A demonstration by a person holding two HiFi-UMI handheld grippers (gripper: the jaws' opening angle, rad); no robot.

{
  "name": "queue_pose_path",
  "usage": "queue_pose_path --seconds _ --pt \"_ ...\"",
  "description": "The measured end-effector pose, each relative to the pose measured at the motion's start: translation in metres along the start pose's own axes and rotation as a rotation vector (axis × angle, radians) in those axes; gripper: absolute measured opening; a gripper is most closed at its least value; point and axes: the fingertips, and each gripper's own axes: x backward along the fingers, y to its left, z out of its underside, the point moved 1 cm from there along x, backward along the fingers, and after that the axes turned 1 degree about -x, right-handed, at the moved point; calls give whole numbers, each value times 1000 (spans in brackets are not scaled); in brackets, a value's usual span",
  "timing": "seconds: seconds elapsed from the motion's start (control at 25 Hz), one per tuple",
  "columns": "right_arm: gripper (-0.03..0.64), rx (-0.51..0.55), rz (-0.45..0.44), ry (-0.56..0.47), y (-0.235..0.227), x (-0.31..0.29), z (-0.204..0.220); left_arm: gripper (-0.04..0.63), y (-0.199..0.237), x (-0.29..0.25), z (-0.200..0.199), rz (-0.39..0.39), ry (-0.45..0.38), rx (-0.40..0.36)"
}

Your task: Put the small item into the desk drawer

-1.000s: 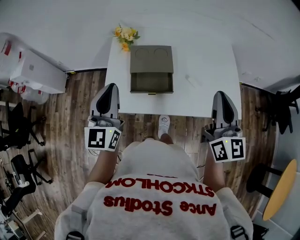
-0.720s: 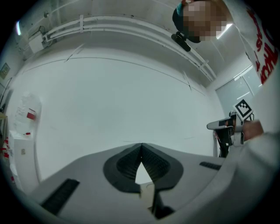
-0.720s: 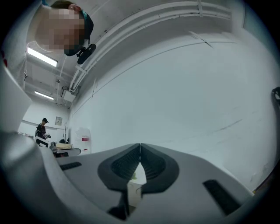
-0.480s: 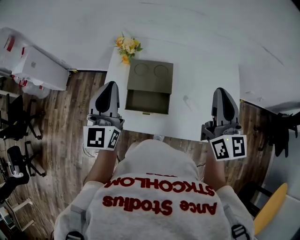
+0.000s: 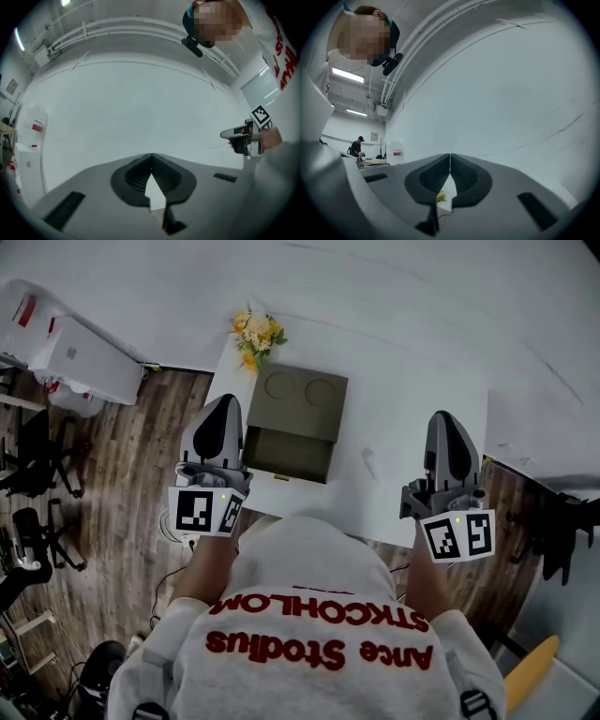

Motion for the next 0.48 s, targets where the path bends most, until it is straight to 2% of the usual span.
queue_pose_path --seconds 0.16,0.48 --pt "6 -10 9 10 0 -4 5 8 -1 -7 3 11 5 10" --pt "6 -8 81 34 -6 -3 12 8 -12 -28 13 98 31 31"
